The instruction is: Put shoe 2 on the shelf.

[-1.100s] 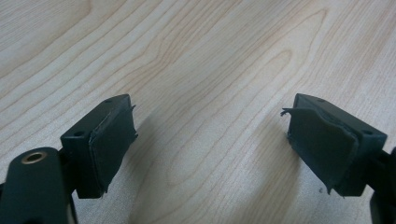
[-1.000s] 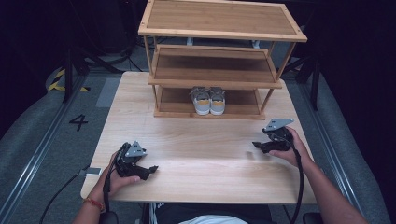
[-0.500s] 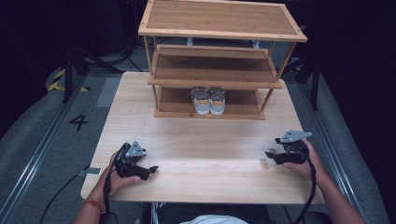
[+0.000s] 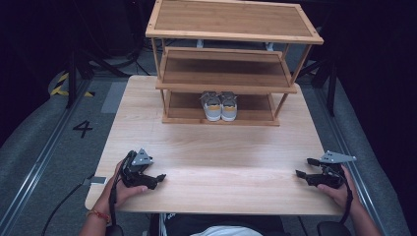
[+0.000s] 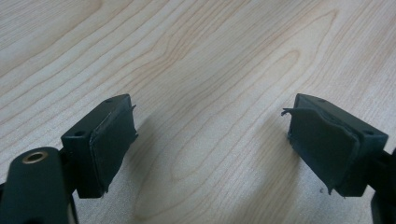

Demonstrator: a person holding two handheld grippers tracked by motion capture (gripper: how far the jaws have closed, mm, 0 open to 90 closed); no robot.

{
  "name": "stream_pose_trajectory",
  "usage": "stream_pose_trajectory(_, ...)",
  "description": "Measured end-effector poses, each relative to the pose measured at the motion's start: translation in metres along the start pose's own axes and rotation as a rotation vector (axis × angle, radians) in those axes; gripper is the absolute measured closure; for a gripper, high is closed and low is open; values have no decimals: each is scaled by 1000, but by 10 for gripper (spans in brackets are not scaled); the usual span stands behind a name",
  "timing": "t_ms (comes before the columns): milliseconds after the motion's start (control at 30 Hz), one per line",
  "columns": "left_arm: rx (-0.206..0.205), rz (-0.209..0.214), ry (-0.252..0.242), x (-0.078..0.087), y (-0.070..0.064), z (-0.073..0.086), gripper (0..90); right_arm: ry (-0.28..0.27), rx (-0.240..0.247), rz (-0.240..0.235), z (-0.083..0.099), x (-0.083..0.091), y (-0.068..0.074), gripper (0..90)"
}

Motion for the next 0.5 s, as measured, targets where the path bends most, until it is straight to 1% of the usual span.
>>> stream_pose_trajectory(33, 2, -1, 3, 0, 0, 0, 152, 3, -4, 3, 1, 1, 0, 220)
stream_pose_trajectory(67, -10, -8, 5, 1, 1, 0, 152, 2, -8, 2, 1, 1, 0, 218)
stream_pose_trajectory(100, -10, -10, 6, 1, 1, 0, 152, 2, -7, 2, 1, 1, 0, 217)
stream_pose_trajectory(167, 9, -6, 2, 0, 0, 0, 152, 3, -6, 4, 1, 1, 0, 209)
stream_pose_trajectory(267, 12, -9, 2, 0, 0, 1, 152, 4, -7, 8, 1, 1, 0, 207)
stream_pose_trajectory(367, 10, -3, 4, 1, 1, 0, 152, 4, -7, 8, 1, 1, 0, 207)
stream_pose_trajectory(500, 7, 6, 1, 0, 2, 1, 150, 2, -18, 20, 1, 0, 1, 206)
Point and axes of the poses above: each handheld gripper's, and its own axes: x roughly backward along the jaws, z roughly out of its underside, y roughly to its left, the point moved 2 cm from there along -x, roughly forward along the jaws, and after that the axes turned 5 degrees about -x, right-handed, at the moved point
